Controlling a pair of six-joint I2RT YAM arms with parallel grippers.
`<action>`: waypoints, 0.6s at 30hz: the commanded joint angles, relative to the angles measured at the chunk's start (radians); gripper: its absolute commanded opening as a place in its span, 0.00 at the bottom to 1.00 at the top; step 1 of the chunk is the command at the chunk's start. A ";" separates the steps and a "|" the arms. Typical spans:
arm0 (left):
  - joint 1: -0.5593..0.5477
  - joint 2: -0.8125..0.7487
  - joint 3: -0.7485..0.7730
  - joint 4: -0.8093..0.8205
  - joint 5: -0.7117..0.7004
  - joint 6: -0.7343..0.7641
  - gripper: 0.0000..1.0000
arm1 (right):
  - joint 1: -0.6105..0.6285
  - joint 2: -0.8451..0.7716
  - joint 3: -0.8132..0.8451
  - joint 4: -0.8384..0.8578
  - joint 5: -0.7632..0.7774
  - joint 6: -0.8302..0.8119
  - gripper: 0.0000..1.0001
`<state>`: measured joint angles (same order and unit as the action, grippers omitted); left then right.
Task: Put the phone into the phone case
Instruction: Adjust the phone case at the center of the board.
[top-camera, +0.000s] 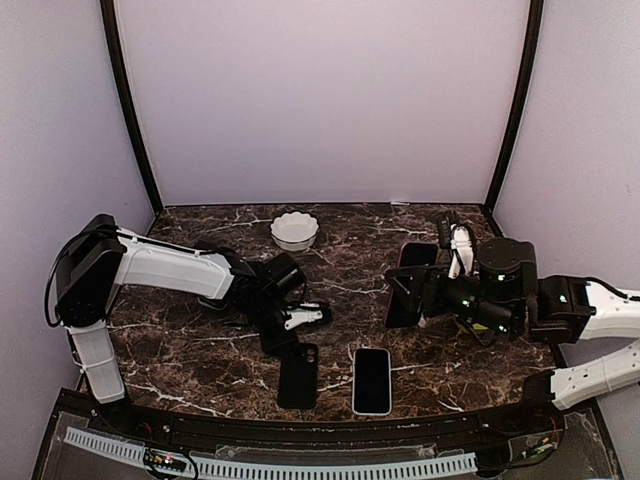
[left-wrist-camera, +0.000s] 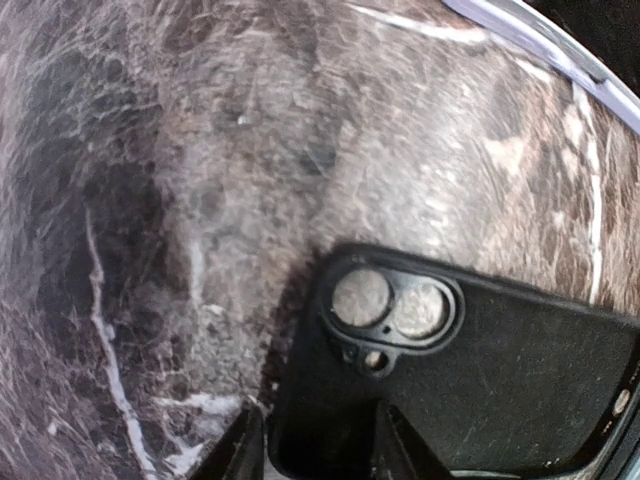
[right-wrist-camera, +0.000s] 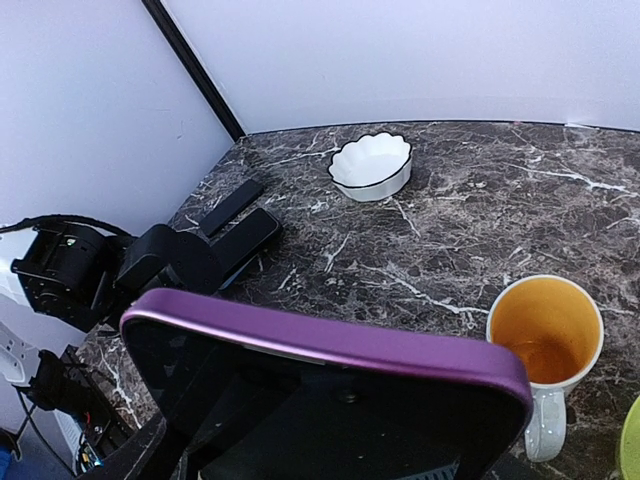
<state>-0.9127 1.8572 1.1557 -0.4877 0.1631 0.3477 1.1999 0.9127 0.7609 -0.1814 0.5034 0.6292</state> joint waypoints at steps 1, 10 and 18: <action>-0.001 0.023 0.030 -0.030 -0.017 0.017 0.19 | -0.007 -0.025 -0.009 0.071 -0.015 -0.015 0.00; 0.000 -0.051 -0.030 0.008 -0.166 -0.098 0.00 | -0.006 0.054 0.043 0.089 -0.070 -0.055 0.00; -0.002 0.009 0.026 -0.050 -0.470 -0.122 0.00 | -0.004 0.205 0.146 0.109 -0.170 -0.110 0.00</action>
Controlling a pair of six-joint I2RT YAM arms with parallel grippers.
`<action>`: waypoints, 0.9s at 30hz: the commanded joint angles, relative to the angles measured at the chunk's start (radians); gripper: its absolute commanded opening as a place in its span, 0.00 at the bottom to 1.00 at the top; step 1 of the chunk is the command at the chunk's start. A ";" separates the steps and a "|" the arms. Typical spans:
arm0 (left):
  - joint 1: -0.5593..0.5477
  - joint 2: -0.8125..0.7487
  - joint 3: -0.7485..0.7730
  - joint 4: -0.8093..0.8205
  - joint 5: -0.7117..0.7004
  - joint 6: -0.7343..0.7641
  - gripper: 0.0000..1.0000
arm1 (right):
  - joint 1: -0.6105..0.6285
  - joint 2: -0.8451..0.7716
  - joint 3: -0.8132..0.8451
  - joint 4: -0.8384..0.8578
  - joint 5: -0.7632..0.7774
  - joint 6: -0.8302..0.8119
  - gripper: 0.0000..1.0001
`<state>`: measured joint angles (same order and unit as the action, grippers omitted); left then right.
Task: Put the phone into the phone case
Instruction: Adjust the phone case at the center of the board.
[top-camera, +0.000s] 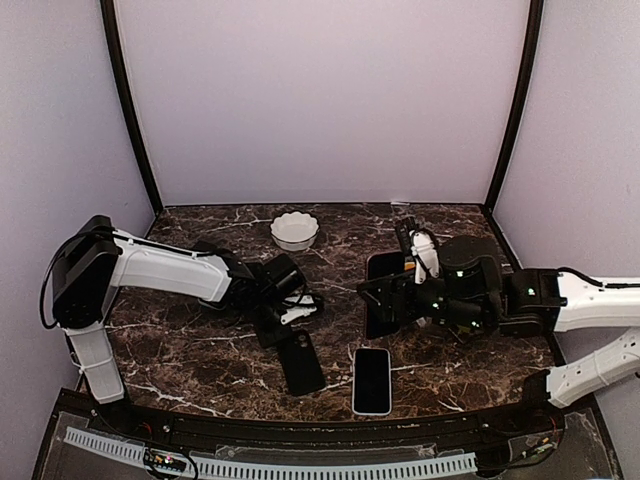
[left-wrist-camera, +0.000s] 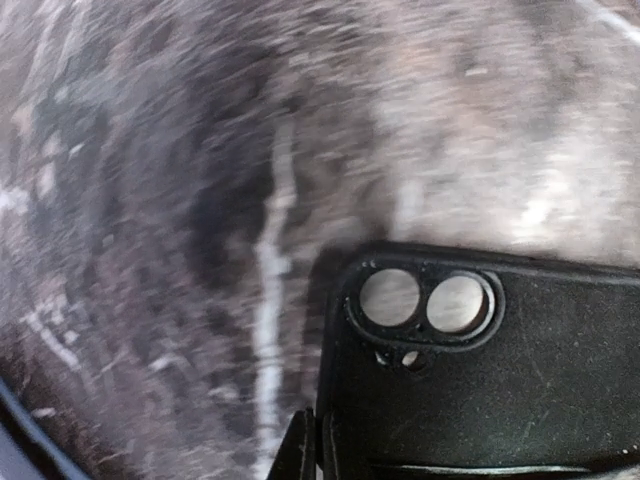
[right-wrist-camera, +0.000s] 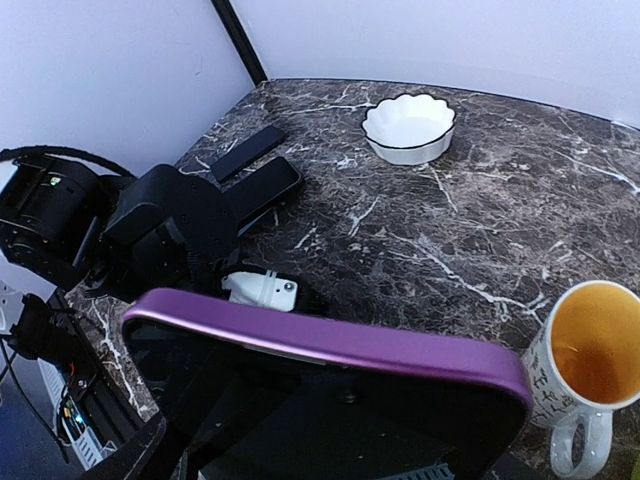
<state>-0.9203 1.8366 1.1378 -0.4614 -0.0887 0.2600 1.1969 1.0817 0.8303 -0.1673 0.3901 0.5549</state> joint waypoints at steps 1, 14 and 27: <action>0.005 0.036 0.057 -0.095 -0.231 -0.033 0.00 | 0.000 0.049 0.083 0.102 -0.066 -0.040 0.00; 0.028 -0.080 0.096 -0.127 -0.154 -0.128 0.78 | 0.003 0.121 0.148 0.071 -0.045 -0.039 0.00; 0.328 -0.437 -0.106 0.014 -0.162 -0.459 0.99 | 0.048 0.484 0.323 0.160 -0.006 -0.071 0.00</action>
<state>-0.6533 1.4944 1.0985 -0.4866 -0.2470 -0.0944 1.2198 1.4681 1.0702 -0.1192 0.3660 0.5045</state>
